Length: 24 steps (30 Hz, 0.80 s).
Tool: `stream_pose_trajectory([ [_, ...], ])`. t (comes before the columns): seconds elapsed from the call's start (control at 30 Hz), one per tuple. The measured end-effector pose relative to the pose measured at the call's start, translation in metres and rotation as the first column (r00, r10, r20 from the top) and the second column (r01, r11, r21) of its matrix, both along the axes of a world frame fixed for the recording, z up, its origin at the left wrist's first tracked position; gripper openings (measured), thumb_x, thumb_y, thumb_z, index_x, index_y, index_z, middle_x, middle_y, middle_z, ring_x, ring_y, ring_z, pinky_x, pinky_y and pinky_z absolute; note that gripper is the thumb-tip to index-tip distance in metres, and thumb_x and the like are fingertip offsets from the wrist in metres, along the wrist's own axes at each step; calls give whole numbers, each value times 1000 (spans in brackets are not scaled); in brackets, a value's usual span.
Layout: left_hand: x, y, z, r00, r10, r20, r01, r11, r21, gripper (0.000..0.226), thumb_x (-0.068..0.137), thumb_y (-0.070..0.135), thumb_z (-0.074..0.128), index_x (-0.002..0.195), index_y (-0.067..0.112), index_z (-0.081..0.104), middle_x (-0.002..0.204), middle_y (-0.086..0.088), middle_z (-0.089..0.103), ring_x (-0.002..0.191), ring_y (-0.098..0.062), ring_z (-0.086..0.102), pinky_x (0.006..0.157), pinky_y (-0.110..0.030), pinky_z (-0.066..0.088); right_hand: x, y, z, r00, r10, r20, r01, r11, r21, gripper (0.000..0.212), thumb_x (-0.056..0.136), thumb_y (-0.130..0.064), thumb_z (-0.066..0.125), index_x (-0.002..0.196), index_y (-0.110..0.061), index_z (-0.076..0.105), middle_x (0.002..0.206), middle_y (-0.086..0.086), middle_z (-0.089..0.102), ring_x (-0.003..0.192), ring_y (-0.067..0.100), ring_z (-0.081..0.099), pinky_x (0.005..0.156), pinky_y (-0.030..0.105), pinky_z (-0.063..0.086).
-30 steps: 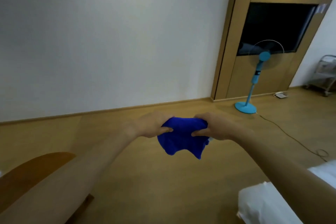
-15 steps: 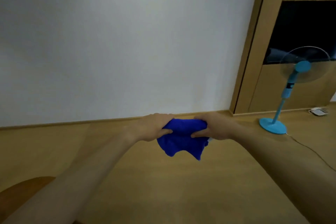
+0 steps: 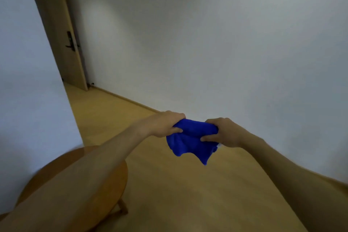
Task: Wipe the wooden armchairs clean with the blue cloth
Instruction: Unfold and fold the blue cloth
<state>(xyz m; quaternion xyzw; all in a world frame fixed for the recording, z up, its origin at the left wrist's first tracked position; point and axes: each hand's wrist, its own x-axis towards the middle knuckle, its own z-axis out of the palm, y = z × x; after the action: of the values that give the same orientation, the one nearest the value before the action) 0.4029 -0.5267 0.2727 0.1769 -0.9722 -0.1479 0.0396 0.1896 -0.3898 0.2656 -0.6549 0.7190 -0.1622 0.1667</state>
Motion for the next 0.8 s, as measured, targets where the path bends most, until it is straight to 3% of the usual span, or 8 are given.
stream_pose_trajectory([
  [0.23, 9, -103, -3, 998, 57, -8, -57, 997, -51, 12, 97, 32, 52, 99, 20, 51, 92, 3, 61, 81, -14, 57, 74, -38, 49, -5, -124, -2, 995, 96, 37, -96, 995, -24, 21, 82, -48, 74, 94, -39, 60, 89, -16, 66, 78, 0, 62, 62, 14, 45],
  [0.37, 23, -147, -6, 995, 95, -22, -96, 994, -43, 9, 96, 30, 54, 94, 31, 45, 84, 17, 53, 75, -3, 52, 62, -16, 37, 2, -186, -10, 980, 192, 61, -190, 981, -26, 20, 81, -48, 75, 89, -47, 57, 87, -20, 65, 78, -8, 60, 59, 10, 45],
  [0.53, 59, -197, -30, 956, 294, 8, -294, 956, 0, 19, 97, 32, 53, 107, 16, 51, 97, 1, 61, 83, -13, 56, 73, -31, 46, 22, -284, -21, 929, 367, 52, -369, 929, 40, 30, 81, -50, 74, 102, -32, 63, 94, -13, 68, 84, 3, 62, 70, 20, 52],
  [0.6, 76, -209, -35, 929, 369, 10, -370, 929, 6, 23, 98, 33, 51, 110, 15, 51, 99, 0, 62, 84, -14, 56, 75, -29, 45, 35, -319, -25, 892, 447, 66, -451, 891, 57, 31, 80, -49, 75, 102, -30, 64, 94, -13, 67, 86, 5, 62, 75, 26, 54],
  [0.7, 106, -215, -41, 855, 518, -11, -518, 855, 39, 24, 97, 35, 52, 111, 15, 53, 100, 1, 63, 85, -13, 57, 76, -28, 47, 64, -364, -29, 829, 545, 129, -555, 829, 65, 34, 77, -48, 79, 100, -30, 64, 95, -12, 66, 87, 6, 61, 76, 29, 55],
  [0.8, 146, -208, -47, 666, 734, -135, -705, 678, 209, 22, 93, 32, 61, 106, 15, 59, 97, 2, 65, 84, -10, 60, 75, -28, 49, 103, -400, -33, 763, 572, 301, -611, 790, 45, 45, 70, -48, 85, 105, -29, 64, 98, -10, 68, 88, 9, 65, 73, 30, 58],
])
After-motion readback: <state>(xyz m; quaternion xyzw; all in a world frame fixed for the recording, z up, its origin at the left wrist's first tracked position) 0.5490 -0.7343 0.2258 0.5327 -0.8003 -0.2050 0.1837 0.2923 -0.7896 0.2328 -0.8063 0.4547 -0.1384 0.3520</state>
